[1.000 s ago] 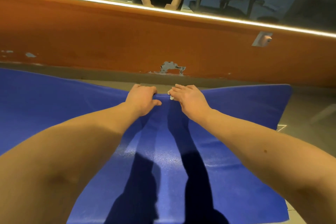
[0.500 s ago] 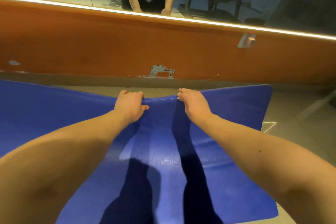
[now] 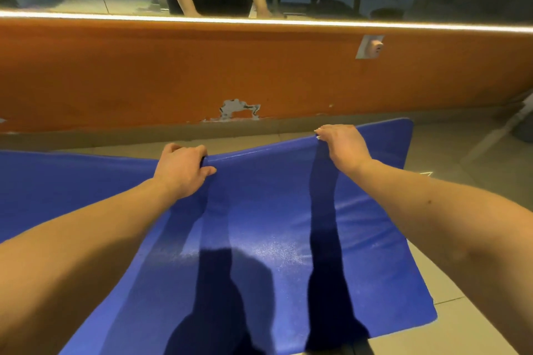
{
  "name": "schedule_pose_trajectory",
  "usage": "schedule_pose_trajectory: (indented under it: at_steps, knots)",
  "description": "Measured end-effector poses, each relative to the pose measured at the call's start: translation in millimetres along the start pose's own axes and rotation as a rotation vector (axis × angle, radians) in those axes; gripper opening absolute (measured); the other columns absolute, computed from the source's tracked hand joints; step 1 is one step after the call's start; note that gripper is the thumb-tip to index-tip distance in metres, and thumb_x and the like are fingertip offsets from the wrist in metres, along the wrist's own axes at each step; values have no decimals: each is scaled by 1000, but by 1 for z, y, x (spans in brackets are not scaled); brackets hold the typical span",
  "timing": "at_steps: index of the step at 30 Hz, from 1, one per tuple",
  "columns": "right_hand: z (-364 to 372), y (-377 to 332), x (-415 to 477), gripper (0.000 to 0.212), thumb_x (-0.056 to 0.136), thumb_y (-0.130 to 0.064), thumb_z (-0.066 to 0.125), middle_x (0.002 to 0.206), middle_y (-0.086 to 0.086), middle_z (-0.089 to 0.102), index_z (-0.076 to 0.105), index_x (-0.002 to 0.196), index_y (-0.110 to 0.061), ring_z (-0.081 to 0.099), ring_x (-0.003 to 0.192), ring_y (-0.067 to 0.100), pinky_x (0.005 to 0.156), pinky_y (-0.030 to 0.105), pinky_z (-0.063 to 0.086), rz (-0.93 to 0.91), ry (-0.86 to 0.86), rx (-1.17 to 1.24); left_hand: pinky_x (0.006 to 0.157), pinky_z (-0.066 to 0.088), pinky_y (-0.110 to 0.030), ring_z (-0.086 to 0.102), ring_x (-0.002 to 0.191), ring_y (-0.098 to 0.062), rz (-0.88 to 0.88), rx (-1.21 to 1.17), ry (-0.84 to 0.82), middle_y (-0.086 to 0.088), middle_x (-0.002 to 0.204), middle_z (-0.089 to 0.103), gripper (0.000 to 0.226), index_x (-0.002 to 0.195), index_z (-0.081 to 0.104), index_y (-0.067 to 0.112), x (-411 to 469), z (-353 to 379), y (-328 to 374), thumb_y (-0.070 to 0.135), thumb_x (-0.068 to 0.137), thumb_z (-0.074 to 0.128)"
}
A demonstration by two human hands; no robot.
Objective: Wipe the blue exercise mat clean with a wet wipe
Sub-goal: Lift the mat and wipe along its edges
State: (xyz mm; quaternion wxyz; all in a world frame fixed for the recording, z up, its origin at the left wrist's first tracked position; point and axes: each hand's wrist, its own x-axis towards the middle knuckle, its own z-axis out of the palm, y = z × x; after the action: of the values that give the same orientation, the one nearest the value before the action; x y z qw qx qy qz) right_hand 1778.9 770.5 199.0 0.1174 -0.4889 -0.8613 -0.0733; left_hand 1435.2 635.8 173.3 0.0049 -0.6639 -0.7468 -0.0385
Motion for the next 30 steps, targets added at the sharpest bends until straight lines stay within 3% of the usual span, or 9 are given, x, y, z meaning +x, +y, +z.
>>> schedule_pose_trajectory:
  at_steps: [3,6,10,13,16,18,23,27,30]
  knots:
    - [5,-8,-6,30,90,12,55,101,5,72,70,92,-14,57,94,35,70,36,33,-5,8,16,108,26,-41,57,78,-20,-16,-27,-21,6,73,61,29,98,55,27,5,3,2,56,95,53]
    - [11,-3,-16,29,101,1,55,116,5,71,75,116,-15,56,104,35,81,42,37,-30,59,134,108,24,-41,60,96,-21,-18,-124,-36,7,96,68,34,109,59,31,16,4,13,60,91,57]
    - [17,-8,-26,24,100,-4,59,105,10,73,75,117,-11,60,98,38,80,46,42,-88,150,244,110,26,-41,59,111,-24,127,-238,-55,4,116,68,45,124,62,26,39,6,64,56,91,63]
    - [16,-21,-26,27,101,-10,60,114,13,75,71,126,-7,66,107,40,88,49,54,-94,151,342,90,42,-38,61,94,-26,224,-245,-29,0,106,71,33,110,65,24,51,6,111,50,91,66]
    - [17,-31,-25,26,98,-6,64,126,14,71,72,122,-5,63,122,37,96,51,55,-232,74,328,72,42,-37,55,78,-26,187,-224,24,-4,92,70,19,88,55,26,57,8,131,41,93,67]
    - [18,-22,-22,27,93,4,65,131,15,68,74,118,-3,60,128,34,101,49,53,-303,36,257,74,41,-37,53,76,-25,174,-175,46,-2,90,70,20,87,54,27,59,9,132,42,94,65]
    - [1,41,-20,50,86,15,56,144,4,61,72,123,-15,51,138,24,100,42,52,10,22,157,104,33,-40,53,82,-24,176,-146,6,4,87,64,19,101,60,28,59,10,131,47,96,61]
    - [-4,53,-32,44,90,11,52,133,8,67,71,122,-13,58,128,33,93,46,54,205,46,168,104,32,-38,58,87,-25,144,-119,20,4,89,68,24,103,64,25,57,9,136,47,95,62]
    - [-1,20,-36,37,97,6,49,127,12,70,70,124,-7,57,131,31,97,47,52,83,22,273,101,34,-40,60,99,-25,122,-150,-10,3,99,69,30,109,64,28,55,9,143,51,91,63]
